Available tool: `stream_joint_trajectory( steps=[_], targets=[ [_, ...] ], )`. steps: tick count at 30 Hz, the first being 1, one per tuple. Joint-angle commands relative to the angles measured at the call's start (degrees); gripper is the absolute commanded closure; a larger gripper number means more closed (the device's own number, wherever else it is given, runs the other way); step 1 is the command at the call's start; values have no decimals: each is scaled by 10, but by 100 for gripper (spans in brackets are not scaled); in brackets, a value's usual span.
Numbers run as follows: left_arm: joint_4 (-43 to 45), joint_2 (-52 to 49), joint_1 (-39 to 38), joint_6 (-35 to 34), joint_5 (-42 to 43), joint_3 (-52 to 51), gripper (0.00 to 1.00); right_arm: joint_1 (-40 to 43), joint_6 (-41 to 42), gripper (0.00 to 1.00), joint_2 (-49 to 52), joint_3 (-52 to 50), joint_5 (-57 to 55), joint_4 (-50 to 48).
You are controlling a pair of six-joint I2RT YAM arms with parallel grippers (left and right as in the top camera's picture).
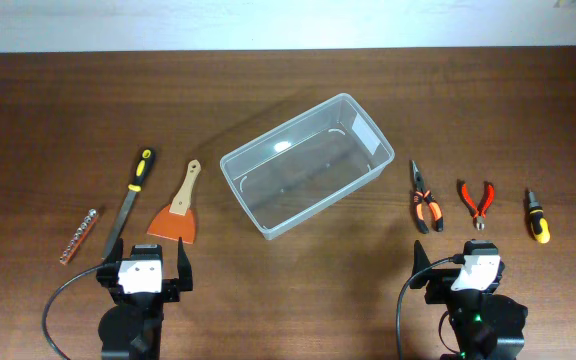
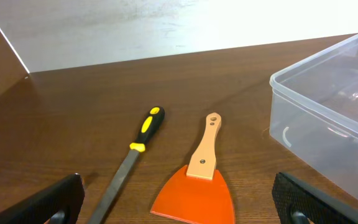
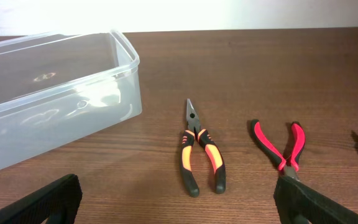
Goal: Pack container
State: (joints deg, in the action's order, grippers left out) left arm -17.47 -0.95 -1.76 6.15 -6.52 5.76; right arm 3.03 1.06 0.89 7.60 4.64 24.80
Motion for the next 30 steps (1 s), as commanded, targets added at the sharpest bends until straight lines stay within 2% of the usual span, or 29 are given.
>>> stream_joint_trajectory(
  steps=[1, 26, 30],
  targets=[
    [3, 7, -2, -5, -8, -4, 1, 4, 1, 1, -7, -2, 7, -1],
    [17, 7, -2, -5, -7, -4, 1, 4, 1, 1, -7, -2, 7, -1],
    [29, 7, -2, -5, 67, -4, 1, 4, 1, 1, -7, -2, 8, -2]
  ],
)
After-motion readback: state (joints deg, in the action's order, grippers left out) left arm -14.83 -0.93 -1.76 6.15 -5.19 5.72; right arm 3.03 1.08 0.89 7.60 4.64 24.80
